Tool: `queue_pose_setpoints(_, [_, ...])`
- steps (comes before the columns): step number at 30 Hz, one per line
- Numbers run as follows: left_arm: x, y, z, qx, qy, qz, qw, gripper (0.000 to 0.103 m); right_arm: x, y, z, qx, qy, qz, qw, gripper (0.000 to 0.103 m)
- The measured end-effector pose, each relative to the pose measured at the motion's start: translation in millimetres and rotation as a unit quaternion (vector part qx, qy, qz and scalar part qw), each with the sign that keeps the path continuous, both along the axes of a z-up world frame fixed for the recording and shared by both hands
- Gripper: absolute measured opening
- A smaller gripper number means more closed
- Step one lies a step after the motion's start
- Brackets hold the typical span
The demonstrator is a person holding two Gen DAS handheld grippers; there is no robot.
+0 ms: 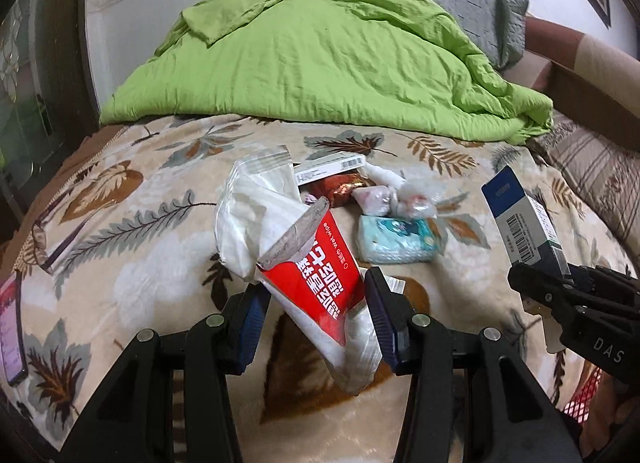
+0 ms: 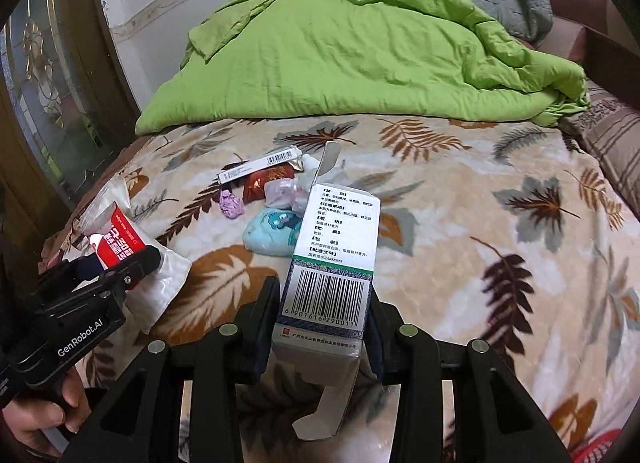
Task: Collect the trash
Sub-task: 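Grasp the white medicine box with the right tool while the left tool holds the packet, then lift both held items off the bed toward the wastebasket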
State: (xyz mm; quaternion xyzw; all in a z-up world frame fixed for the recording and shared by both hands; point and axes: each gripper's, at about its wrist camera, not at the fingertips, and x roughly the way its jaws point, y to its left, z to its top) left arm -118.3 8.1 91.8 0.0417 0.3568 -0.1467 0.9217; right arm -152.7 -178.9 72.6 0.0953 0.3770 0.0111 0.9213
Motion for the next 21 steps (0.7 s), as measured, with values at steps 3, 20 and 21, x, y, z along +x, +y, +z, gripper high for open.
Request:
queue_pose_setpoints(3, [-11.3, -7.1, 0.3, 0.007, 0.001, -0.011, 0.9999, 0.047, -9.6, -2.6, 2.2, 0.004, 0.0, -0.005, 1.0, 0.042])
queue_pose_setpoints(20, [-52.4, -32.8, 23.7, 0.017, -0.02, -0.051, 0.9984, 0.047, -57.4, -15.6, 27.3, 0.016, -0.026, -0.03, 0.999, 0.042])
queue_pose_setpoints(21, [-55.4, -34.3, 25.8, 0.018, -0.023, -0.052, 0.9982, 0.047, -62.3, -17.0, 29.1, 0.017, -0.029, -0.033, 0.999, 0.042])
